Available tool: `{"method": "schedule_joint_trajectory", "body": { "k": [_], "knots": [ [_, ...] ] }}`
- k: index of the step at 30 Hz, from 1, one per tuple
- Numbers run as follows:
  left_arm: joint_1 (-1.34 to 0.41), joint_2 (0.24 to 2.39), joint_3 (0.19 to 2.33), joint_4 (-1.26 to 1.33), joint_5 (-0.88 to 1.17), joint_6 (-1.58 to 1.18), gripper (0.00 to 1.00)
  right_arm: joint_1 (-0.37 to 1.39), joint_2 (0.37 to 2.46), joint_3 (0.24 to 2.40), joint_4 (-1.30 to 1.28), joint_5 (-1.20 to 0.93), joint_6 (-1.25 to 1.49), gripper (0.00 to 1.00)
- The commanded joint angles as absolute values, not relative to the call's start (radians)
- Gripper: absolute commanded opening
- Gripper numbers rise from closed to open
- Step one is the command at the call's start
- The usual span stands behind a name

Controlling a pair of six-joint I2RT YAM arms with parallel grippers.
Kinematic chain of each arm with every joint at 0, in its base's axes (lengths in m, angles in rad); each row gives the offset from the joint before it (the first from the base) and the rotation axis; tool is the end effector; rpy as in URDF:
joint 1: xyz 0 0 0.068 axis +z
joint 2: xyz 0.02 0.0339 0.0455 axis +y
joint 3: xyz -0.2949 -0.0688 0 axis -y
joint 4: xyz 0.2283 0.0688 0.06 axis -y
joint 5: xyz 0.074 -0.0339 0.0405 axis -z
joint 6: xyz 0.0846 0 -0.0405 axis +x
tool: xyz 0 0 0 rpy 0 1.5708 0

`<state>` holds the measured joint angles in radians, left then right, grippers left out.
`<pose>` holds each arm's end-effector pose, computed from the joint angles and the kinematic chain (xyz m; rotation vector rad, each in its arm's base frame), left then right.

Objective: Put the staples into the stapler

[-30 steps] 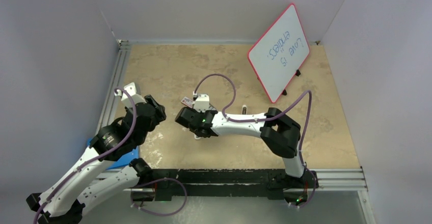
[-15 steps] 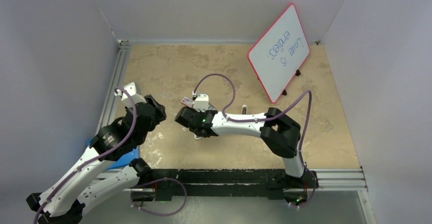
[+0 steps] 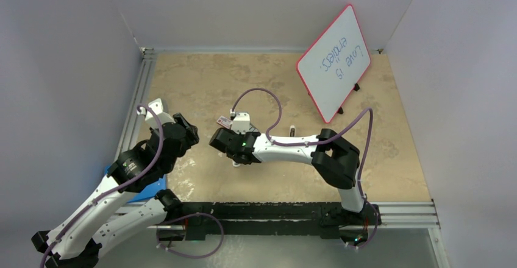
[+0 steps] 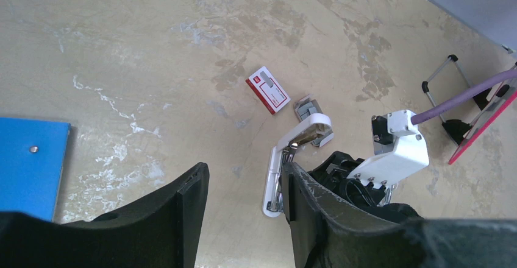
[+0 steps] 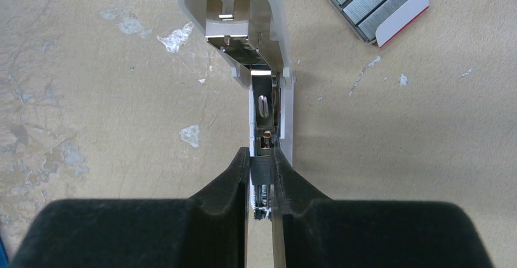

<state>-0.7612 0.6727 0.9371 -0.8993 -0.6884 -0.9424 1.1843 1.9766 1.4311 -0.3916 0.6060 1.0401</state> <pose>0.1140 -0.0344 0.3322 -0.5489 1.9848 -0.2922 0.2134 0.3965 0.2016 0.0698 2.3206 0.3594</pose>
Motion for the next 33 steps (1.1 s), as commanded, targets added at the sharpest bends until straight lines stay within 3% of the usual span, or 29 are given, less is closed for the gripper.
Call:
{"method": "schedule_joint_trajectory", "body": {
  "k": [1,33],
  "knots": [
    [-0.759,0.674,0.961,-0.87,-0.693,-0.937,0.48,1.181,1.98,1.422,-0.405,0.618,1.058,0.11],
    [-0.759,0.677,0.954,-0.868,-0.69,-0.94,0.48,1.182,1.969,1.389,-0.394,0.611,1.057,0.11]
  ]
}}
